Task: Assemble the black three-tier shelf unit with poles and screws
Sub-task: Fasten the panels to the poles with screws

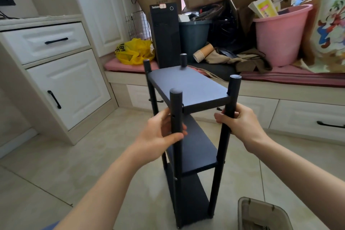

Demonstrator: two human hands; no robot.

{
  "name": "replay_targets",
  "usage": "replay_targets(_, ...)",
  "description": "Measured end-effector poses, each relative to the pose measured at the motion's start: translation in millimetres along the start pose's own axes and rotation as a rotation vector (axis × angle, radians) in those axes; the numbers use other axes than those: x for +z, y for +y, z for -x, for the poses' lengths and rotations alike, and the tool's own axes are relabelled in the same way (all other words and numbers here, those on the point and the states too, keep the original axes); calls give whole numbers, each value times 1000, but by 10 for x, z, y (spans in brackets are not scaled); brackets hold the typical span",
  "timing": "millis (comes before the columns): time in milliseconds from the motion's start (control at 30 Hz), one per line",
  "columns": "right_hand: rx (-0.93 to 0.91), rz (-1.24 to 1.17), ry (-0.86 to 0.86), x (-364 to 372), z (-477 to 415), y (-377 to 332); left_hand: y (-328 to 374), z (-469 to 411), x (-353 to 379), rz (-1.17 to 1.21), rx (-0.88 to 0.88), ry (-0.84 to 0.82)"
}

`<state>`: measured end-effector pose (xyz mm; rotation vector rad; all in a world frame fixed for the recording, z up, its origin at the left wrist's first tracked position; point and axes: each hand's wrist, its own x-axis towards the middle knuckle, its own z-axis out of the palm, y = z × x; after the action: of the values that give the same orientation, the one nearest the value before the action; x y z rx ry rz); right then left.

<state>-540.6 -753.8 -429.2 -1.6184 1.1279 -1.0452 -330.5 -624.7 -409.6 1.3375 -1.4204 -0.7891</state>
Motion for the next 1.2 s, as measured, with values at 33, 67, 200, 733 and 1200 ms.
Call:
replay_targets(33, -11, -7, -7, 14, 34, -27, -17, -23, -53, -38, 17, 50)
replay_targets(67, -22, -15, -20, 30, 70, -53, -40, -42, -99, -78, 29, 102)
replay_targets(200, -43, -31, -81, 128, 232, -103, -164, -77, -179, -184, 15, 267)
replay_targets(733, -128, 22, -115, 345, 581, -42, -20, 216, -156, -775, -116, 669)
replay_targets(1200, -200, 34, -132, 455, 644, -93, -79, 13, 504, 529, -184, 138)
